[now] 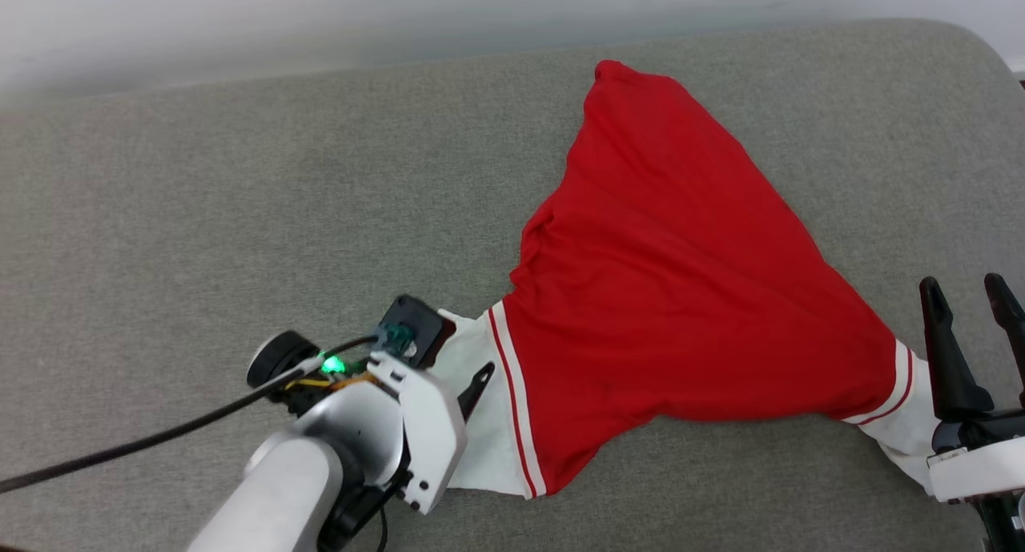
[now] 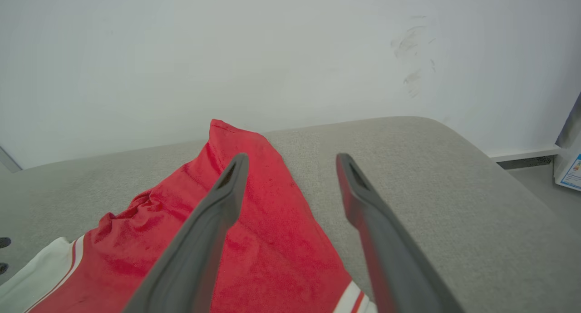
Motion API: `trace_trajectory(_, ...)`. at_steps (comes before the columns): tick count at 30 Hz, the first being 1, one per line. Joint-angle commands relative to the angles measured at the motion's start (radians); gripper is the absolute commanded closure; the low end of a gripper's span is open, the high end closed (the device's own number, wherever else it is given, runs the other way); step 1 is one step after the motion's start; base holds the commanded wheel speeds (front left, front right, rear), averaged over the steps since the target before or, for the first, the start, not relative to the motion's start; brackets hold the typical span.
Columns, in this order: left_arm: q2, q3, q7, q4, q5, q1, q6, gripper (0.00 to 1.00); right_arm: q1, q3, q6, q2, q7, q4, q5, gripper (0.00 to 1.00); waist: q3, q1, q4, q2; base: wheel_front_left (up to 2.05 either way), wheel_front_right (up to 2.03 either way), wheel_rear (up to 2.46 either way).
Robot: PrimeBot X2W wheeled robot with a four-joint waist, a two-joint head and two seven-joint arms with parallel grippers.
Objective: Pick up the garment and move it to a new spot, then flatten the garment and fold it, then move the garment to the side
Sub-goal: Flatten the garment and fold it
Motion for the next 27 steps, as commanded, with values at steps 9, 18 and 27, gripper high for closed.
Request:
trace_trajectory(9, -0.015, -0.115, 0.049, 0.185, 0.002, -0.234, 0.0, 0.0, -0.029, 0.031, 0.0, -0.004, -0.045, 0.056, 0.01, 0.0, 0.074, -0.0001, -0.046, 0.0, 0.0, 0.0, 0.0)
trace_trajectory(18, -0.018, -0.177, 0.053, 0.367, -0.038, -0.3, 0.001, 0.75, -0.036, 0.042, 0.0, -0.019, -0.07, 0.085, 0.008, 0.0, 0.092, -0.0001, -0.073, 0.0, 0.0, 0.0, 0.0)
trace_trajectory(27, 0.027, -0.096, -0.09, 0.412, -0.084, -0.265, 0.047, 1.0, -0.02, 0.025, 0.0, -0.025, -0.074, 0.098, 0.002, 0.0, 0.065, -0.0001, -0.048, 0.0, 0.0, 0.0, 0.0)
